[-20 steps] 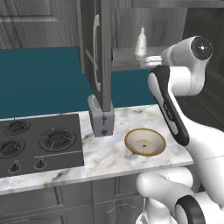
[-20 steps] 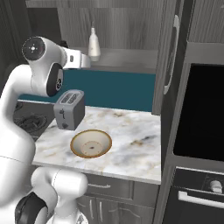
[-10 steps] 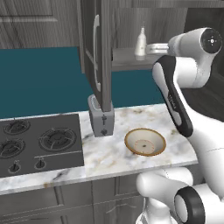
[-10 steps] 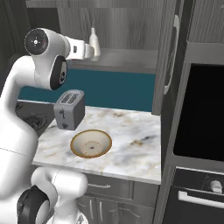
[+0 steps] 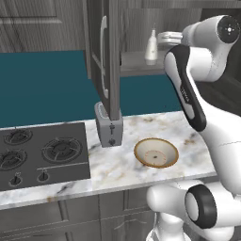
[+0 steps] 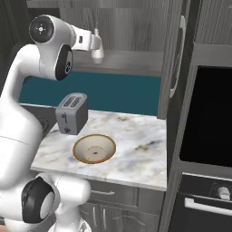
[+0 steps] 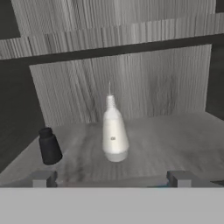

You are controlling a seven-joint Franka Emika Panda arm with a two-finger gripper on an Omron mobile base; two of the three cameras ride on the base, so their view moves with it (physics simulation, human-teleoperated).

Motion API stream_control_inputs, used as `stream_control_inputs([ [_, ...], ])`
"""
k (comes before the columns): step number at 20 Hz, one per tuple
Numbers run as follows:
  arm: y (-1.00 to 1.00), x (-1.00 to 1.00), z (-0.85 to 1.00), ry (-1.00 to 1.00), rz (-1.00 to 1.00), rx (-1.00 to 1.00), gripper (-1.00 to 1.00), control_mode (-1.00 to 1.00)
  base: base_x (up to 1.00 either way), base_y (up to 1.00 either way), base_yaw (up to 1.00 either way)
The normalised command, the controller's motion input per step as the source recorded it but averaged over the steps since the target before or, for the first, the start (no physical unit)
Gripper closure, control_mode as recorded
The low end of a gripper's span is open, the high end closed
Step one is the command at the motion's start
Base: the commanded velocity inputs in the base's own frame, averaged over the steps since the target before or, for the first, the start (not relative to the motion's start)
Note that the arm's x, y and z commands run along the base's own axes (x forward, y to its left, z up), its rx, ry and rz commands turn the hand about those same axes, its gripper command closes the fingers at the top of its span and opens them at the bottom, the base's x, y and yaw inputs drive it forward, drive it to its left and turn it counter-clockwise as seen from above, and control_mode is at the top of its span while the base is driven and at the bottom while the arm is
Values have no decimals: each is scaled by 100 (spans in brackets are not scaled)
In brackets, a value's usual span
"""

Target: Retrieve the bottle and the shaker from the cabinet and place them next to the mixing bowl on the counter. Then add garlic from the fridge to the mixing bowl.

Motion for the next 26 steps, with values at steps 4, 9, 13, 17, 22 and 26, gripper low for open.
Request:
stream_control_inputs([
  [4,-19,31,11,-1,0,11,-100,-100,0,0,0],
  [9,-13,36,4,0,0,10,-100,-100,0,0,0],
  [13,0,29,0,-1,0,3,-100,-100,0,0,0],
  [17,0,26,0,-4,3,0,-100,-100,0,0,0],
  [22,0,23,-1,-3,8,0,-100,-100,0,0,0],
  [26,0,33,-9,0,12,0,-100,-100,0,0,0],
])
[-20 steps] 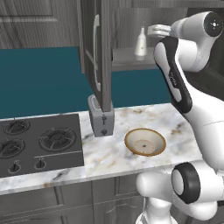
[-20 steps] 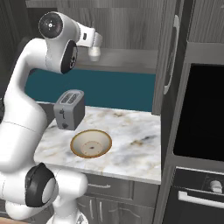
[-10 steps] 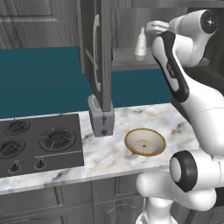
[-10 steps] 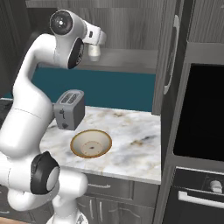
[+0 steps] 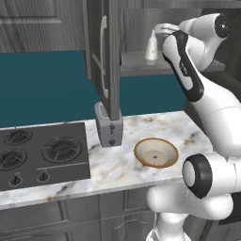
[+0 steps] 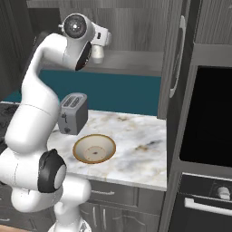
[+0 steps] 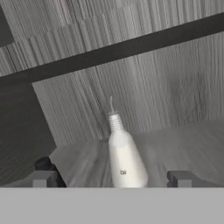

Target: Retrieve the bottle and the shaker from the cabinet and place them next to the mixing bowl on the counter. Then add garlic from the fridge to the mixing bowl.

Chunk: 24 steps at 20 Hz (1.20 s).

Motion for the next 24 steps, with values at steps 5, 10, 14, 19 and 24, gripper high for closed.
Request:
stream_control_inputs([
  [5,0,36,-8,0,10,0,-100,-100,0,0,0],
  [10,0,38,-3,0,8,0,-100,-100,0,0,0],
  [14,0,36,0,0,6,0,-100,-100,0,0,0],
  [19,0,35,0,0,5,0,-100,-100,0,0,0],
  [24,3,36,0,0,3,-1,-100,-100,0,0,0],
])
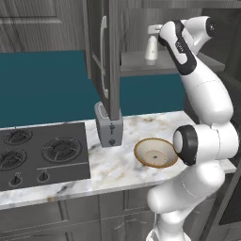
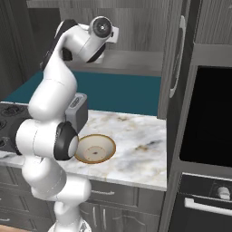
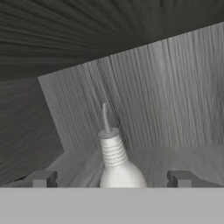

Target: Retrieve the bottle and the shaker from the cabinet and place them next to the mixing bowl on the counter. Then add garlic from the fridge to the mixing bowl.

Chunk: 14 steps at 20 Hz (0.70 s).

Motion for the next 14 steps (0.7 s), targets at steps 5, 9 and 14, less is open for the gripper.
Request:
stream_control_inputs([
  [5,4,38,-1,0,3,-2,-100,-100,0,0,0],
  [9,1,34,0,0,2,-1,-100,-100,0,0,0],
  [14,1,26,0,0,0,-1,-100,-100,0,0,0],
])
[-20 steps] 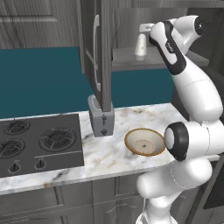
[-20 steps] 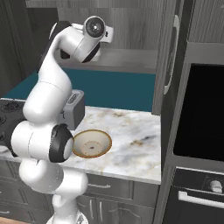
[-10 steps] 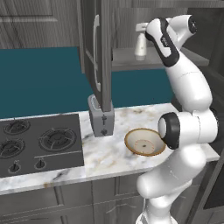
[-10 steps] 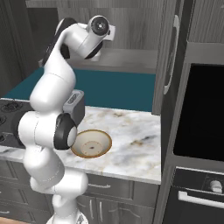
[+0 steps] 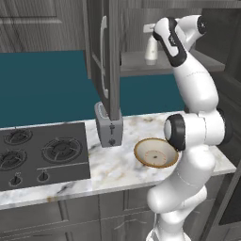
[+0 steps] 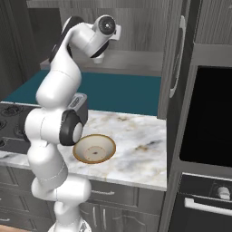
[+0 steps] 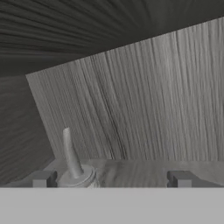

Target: Retrieve the bottle and the shaker from the cabinet and place them next to the mixing bowl on the counter. Then add garlic from the fridge to the mixing bowl.

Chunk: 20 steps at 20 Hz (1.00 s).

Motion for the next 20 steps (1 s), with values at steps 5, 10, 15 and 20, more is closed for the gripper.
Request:
stream_control_inputs([
  [5,3,17,0,0,0,-2,100,-100,0,0,0],
  [10,0,5,0,0,0,0,100,-100,0,0,0],
  [15,0,0,0,-2,0,0,100,-100,0,0,0],
  [20,-2,-43,0,-21,0,1,100,-100,0,0,0],
])
